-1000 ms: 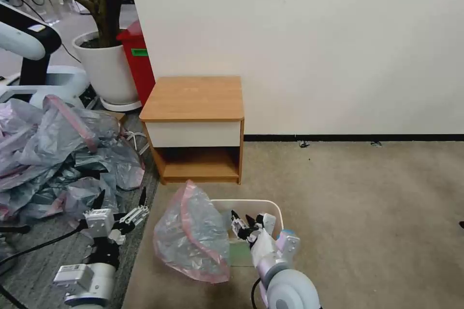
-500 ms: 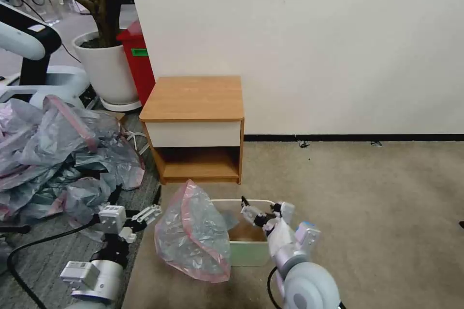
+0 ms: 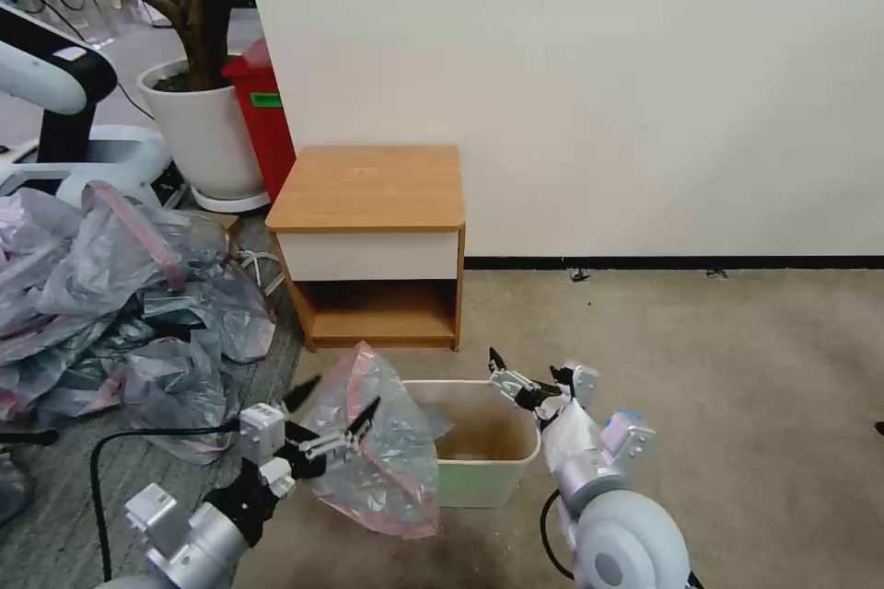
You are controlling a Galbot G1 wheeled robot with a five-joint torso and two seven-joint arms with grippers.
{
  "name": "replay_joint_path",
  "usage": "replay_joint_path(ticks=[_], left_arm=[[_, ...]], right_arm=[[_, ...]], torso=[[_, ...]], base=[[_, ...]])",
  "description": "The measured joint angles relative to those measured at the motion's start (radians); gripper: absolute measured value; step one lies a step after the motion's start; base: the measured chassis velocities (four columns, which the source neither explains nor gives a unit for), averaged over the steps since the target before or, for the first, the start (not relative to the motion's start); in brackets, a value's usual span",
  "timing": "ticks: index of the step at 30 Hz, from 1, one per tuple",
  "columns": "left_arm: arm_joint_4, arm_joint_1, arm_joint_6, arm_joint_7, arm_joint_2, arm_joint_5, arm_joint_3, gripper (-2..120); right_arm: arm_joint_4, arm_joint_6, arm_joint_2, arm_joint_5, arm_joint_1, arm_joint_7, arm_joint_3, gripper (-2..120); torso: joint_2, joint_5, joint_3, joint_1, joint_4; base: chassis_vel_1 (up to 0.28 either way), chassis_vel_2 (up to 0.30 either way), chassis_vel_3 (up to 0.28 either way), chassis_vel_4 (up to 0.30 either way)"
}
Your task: Pick up the garbage bag from the table and place it over the trash can.
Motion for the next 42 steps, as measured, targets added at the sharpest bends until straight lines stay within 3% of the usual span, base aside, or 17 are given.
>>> replay_joint_path(ticks=[5, 7, 11, 13, 15, 16, 18, 32, 42], left_arm=[[-0.013, 0.004, 0.115, -0.013, 0.022, -0.055, -0.002, 100], [-0.016, 0.005, 0.127, -0.023, 0.028, -0.057, -0.002, 100], [-0.035, 0.006, 0.176, -0.089, 0.046, -0.072, -0.004, 100], [-0.058, 0.008, 0.215, -0.161, 0.052, -0.114, -0.006, 100], [-0.06, 0.008, 0.218, -0.168, 0.052, -0.118, -0.006, 100], [-0.078, 0.005, 0.258, -0.228, 0.055, -0.145, -0.006, 100], [-0.09, -0.001, 0.294, -0.277, 0.059, -0.168, -0.005, 100], [-0.097, -0.019, 0.346, -0.352, 0.069, -0.244, -0.005, 100], [-0.096, -0.029, 0.35, -0.357, 0.076, -0.243, 0.0, 100]], right_arm=[[-0.006, 0.008, 0.002, 0.002, -0.004, -0.001, 0.006, 99], [-0.007, 0.008, 0.002, 0.002, -0.004, -0.001, 0.006, 99], [-0.009, 0.01, 0.006, 0.002, -0.004, -0.001, 0.007, 99], [-0.014, 0.012, 0.009, 0.002, -0.004, -0.001, 0.007, 99], [-0.015, 0.013, 0.009, 0.002, -0.004, -0.001, 0.007, 99], [-0.019, 0.014, 0.011, 0.002, -0.003, -0.001, 0.006, 99], [-0.023, 0.018, 0.015, 0.002, -0.002, -0.001, 0.005, 98], [-0.023, 0.025, 0.021, 0.001, -0.015, -0.001, 0.008, 98], [-0.024, 0.031, 0.026, -0.002, -0.023, -0.003, 0.009, 98]], torso=[[0.0, 0.0002, 0.0, 0.0, 0.0], [0.0, 0.0002, 0.0, 0.0, 0.0], [0.0, 0.0002, 0.0, 0.0, 0.0], [0.0, 0.0002, 0.0, 0.0, 0.0], [0.0, 0.0001, 0.0, 0.0, 0.0], [0.0, 0.0002, 0.0, 0.0, 0.0], [0.0, 0.0001, 0.0, 0.0, 0.0], [0.0, 0.0002, 0.0, 0.0, 0.0], [0.0, 0.0002, 0.0, 0.0, 0.0]], base=[[0.0, 0.0, 0.0, 0.0], [0.0, 0.0, 0.0, 0.0], [0.0, 0.0, 0.0, 0.0], [0.0, 0.0, 0.0, 0.0], [0.0, 0.0, 0.0, 0.0], [0.0, 0.0, 0.0, 0.0], [0.0, 0.0, 0.0, 0.0], [0.0, 0.0, 0.0, 0.0], [0.0, 0.0, 0.0, 0.0]])
